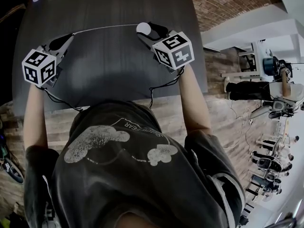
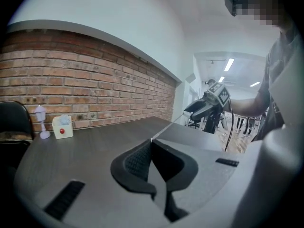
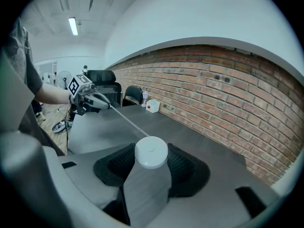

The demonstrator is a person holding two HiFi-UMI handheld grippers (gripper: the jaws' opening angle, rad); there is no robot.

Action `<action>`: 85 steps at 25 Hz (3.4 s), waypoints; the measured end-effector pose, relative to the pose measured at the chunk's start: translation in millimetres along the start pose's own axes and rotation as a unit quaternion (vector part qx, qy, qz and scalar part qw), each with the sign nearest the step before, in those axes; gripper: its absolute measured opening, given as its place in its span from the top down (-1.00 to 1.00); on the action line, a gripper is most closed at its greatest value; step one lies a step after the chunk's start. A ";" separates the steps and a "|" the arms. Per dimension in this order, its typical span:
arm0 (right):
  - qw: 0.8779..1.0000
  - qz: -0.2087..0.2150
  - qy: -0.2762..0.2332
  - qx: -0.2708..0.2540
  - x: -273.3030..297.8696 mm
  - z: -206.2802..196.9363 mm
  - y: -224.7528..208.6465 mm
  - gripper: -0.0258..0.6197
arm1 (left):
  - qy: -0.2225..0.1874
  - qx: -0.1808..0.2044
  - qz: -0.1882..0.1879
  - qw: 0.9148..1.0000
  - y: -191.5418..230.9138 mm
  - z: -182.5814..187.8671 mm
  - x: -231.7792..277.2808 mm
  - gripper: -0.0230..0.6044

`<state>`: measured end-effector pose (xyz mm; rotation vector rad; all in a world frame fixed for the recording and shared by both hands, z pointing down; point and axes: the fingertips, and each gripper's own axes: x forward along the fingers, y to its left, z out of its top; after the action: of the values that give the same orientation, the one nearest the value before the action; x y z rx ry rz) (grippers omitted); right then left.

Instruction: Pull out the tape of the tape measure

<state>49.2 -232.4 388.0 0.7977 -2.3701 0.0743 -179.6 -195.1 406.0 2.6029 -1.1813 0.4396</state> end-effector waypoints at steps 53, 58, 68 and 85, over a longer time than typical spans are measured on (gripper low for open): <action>0.997 -0.047 -0.008 0.065 -26.4 -71.4 -101.1 0.20 | 0.030 0.018 0.032 0.999 -15.3 20.9 99.8 0.89; 0.995 -0.057 -0.008 0.082 -31.2 -90.7 -158.1 0.20 | 0.048 0.027 0.033 0.998 -24.7 39.6 157.2 0.89; 0.995 -0.043 0.028 0.088 -7.6 -134.5 -251.8 0.20 | 0.072 0.032 0.049 0.996 -27.1 54.0 253.9 0.89; 0.992 -0.017 0.077 0.098 99.8 -207.3 -331.6 0.20 | 0.155 0.024 0.060 0.986 26.6 6.4 370.0 0.89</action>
<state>287.6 -505.3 565.8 0.8895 -2.2252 0.3477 32.8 -468.2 539.7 2.3933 -1.2337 0.8718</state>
